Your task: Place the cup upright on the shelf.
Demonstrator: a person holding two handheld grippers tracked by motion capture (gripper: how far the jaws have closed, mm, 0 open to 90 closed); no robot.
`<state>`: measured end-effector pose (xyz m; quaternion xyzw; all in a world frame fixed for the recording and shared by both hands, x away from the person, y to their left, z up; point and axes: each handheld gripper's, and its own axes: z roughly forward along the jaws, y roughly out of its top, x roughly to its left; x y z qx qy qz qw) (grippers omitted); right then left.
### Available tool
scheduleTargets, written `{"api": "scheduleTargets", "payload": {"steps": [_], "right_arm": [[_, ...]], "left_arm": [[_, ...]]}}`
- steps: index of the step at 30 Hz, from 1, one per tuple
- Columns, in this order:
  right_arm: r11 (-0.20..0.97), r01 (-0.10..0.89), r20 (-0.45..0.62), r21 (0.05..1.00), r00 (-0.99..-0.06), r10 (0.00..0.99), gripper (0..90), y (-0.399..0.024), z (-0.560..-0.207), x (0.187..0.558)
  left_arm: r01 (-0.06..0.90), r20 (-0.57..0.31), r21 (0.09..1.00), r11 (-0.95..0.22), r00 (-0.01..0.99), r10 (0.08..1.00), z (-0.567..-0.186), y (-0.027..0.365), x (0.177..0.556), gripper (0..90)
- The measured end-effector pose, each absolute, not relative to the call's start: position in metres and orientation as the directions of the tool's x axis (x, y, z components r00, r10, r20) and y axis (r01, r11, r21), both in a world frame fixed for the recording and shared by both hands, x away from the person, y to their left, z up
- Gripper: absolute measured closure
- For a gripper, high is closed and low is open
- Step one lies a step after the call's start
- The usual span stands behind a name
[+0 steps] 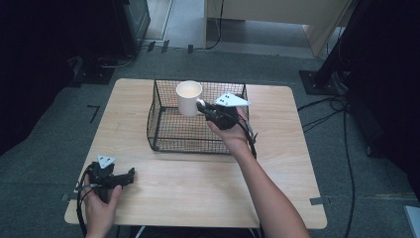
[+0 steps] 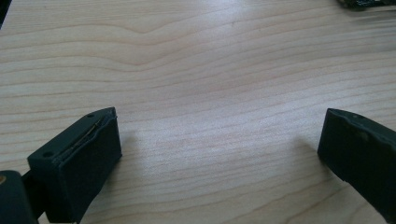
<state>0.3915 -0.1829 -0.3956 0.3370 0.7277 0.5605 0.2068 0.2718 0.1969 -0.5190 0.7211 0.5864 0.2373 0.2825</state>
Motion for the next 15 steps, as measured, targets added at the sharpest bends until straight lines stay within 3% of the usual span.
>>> {"api": "scheduleTargets", "payload": {"steps": [15], "right_arm": [[0.152,0.236,0.071,0.96,-0.727,0.682,81.0,-0.185,-0.411,0.417]], "left_arm": [[0.712,0.011,0.686,-0.152,0.199,0.98,-0.519,0.197,0.272,0.0]]}}
